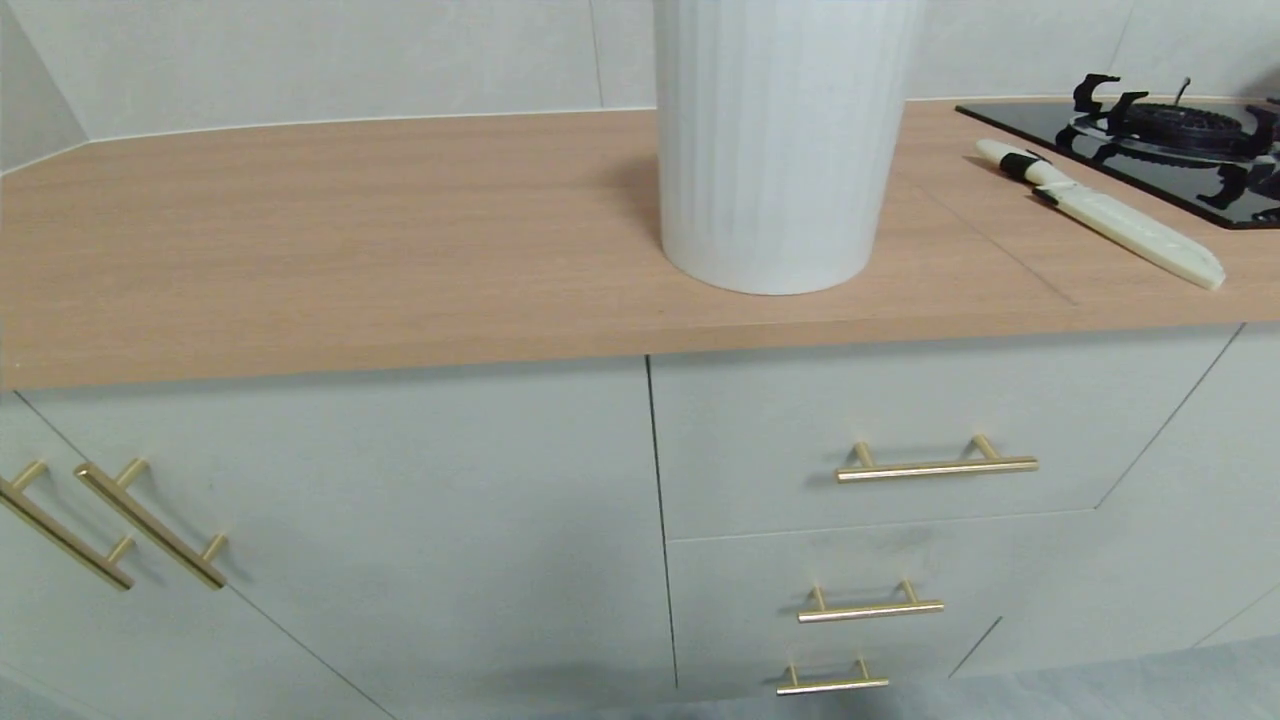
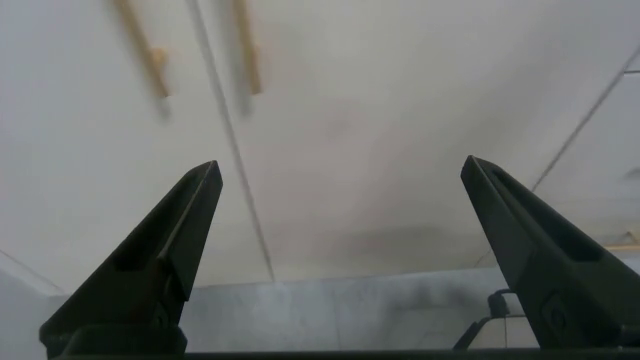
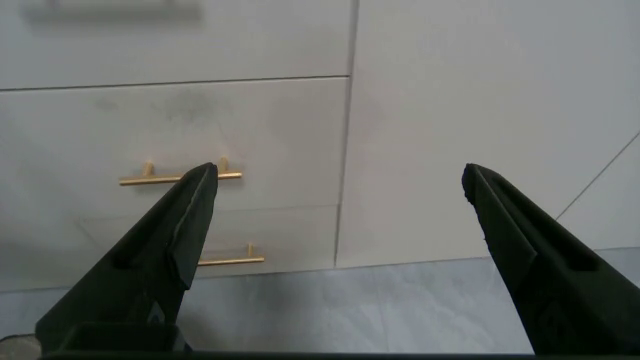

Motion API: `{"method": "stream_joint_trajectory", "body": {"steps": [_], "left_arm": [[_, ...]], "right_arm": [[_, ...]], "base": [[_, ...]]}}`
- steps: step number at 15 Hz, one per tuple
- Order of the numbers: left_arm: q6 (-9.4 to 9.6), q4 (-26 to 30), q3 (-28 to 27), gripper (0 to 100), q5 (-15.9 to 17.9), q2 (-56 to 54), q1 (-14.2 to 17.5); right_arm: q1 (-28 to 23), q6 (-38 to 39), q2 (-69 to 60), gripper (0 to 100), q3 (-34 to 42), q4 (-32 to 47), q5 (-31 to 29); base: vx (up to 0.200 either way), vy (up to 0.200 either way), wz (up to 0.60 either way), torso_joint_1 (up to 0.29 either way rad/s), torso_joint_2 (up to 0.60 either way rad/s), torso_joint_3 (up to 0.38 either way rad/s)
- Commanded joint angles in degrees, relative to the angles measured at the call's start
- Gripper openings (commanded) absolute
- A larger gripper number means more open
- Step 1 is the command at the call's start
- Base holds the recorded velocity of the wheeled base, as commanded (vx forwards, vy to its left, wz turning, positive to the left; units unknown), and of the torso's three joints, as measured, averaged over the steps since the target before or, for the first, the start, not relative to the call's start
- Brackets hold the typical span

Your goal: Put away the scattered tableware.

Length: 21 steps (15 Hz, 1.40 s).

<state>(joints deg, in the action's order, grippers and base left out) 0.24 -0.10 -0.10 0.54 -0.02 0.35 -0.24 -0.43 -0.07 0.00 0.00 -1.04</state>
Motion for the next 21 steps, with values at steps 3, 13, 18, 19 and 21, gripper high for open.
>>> {"method": "stream_joint_trajectory", "body": {"steps": [3, 13, 18, 19, 21], "left_arm": [[0.02, 0.0, 0.0, 100, 0.0, 0.0, 0.0], [-0.51, 0.0, 0.0, 100, -0.1, 0.0, 0.0], [-0.42, 0.0, 0.0, 100, -0.1, 0.0, 0.0], [-0.42, 0.0, 0.0, 100, -0.1, 0.0, 0.0], [-0.42, 0.0, 0.0, 100, -0.1, 0.0, 0.0]], "right_arm": [[0.0, 0.0, 0.1, 100, 0.0, 0.0, 0.0], [0.0, -0.1, 0.1, 100, 0.0, 0.0, 0.0], [0.0, -0.1, 0.1, 100, 0.0, 0.0, 0.0], [0.0, -0.1, 0.1, 100, 0.0, 0.0, 0.0], [0.0, -0.1, 0.1, 100, 0.0, 0.0, 0.0]], "base": [[0.000, -0.200, 0.00, 0.001, 0.00, 0.005], [0.060, 0.000, 0.00, 0.000, 0.00, 0.001], [0.040, 0.000, 0.00, 0.000, 0.00, -0.001], [0.000, 0.000, 0.00, 0.000, 0.00, 0.000], [0.000, 0.000, 0.00, 0.000, 0.00, 0.000]]}}
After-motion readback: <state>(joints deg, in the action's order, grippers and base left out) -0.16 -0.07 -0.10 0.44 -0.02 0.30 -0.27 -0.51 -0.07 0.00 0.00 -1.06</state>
